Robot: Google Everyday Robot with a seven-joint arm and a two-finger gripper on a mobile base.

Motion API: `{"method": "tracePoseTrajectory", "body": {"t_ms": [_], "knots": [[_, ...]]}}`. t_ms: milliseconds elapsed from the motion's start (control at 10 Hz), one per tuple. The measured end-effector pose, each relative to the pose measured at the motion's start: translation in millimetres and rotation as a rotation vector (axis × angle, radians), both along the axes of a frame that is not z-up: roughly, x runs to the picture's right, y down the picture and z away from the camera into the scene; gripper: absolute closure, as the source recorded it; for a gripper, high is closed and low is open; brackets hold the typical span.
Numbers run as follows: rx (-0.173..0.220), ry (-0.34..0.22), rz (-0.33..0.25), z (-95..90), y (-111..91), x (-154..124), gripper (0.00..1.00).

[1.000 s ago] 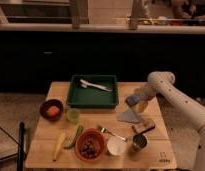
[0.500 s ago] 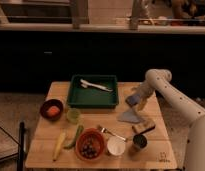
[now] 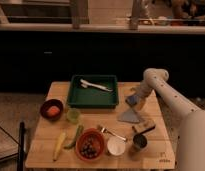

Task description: Wipe tray with sponge

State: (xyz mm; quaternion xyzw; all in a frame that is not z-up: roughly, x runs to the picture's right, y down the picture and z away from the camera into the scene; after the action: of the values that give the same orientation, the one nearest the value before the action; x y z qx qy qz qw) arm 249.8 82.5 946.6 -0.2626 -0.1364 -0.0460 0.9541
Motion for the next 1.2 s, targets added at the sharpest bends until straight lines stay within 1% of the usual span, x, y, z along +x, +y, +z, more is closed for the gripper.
{"method": "tracePoseTrajectory", "body": {"t_ms": [400,600,700,900,1000,1200], "knots": [[-0.012,0.011,0.041,8.8,6,12,0.2],[-0.026,0.01,0.045,12.6,7,14,0.22],[-0.031,0.009,0.041,14.1,8,14,0.29],[-0.042,0.004,0.039,15.9,8,13,0.51],[-0.045,0.003,0.041,15.7,8,15,0.59],[-0.051,0.002,0.052,13.3,9,20,0.8]]}}
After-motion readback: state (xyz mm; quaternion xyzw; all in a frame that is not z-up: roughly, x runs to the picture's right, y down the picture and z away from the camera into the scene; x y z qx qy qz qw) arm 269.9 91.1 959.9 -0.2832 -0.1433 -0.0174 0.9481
